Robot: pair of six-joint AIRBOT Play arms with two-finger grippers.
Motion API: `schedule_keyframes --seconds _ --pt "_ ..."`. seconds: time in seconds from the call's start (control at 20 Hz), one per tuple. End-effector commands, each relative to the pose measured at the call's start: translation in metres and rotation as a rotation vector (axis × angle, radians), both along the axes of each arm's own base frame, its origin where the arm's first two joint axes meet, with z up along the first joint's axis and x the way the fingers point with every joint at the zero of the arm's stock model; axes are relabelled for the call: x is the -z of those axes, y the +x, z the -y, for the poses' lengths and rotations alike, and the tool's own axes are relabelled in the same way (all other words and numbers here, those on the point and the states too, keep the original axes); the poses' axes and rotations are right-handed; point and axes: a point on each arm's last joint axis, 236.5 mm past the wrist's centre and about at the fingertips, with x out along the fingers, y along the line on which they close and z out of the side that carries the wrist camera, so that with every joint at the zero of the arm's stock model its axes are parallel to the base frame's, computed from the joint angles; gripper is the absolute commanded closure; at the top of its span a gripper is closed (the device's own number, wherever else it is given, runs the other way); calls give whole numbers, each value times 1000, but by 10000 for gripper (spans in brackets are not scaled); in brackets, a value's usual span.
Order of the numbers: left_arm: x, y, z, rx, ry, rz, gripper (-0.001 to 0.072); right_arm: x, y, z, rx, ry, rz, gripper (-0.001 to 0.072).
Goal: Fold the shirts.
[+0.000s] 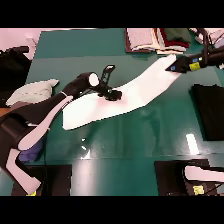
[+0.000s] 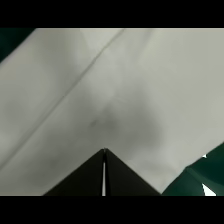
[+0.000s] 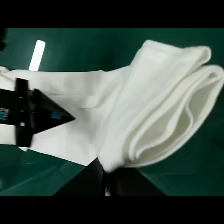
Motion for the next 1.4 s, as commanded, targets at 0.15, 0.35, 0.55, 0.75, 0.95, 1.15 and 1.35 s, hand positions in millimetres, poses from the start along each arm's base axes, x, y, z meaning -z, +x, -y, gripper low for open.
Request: schedule_keyframes --seconds 0.15,0.35,0.55,0.75,0.95,1.15,1.35 --pt "15 4 13 -16 -11 -29 684 -63 -19 -86 -149 24 113 699" --pt "14 5 4 -10 5 -48 683 -77 -27 -116 -191 43 141 699" --pt "-31 35 -53 -48 59 18 683 -86 -38 -150 -241 90 154 699" --pt "-131 73 -173 -194 170 228 683 -85 -58 -225 -359 176 165 699" --pt "-250 67 -295 -407 244 463 682 -56 -87 -352 -477 326 169 698" --pt "-321 38 -351 -529 259 608 682 -16 -109 -446 -535 374 182 321" --pt "-328 25 -349 -510 253 606 683 11 -93 -417 -577 208 159 337"
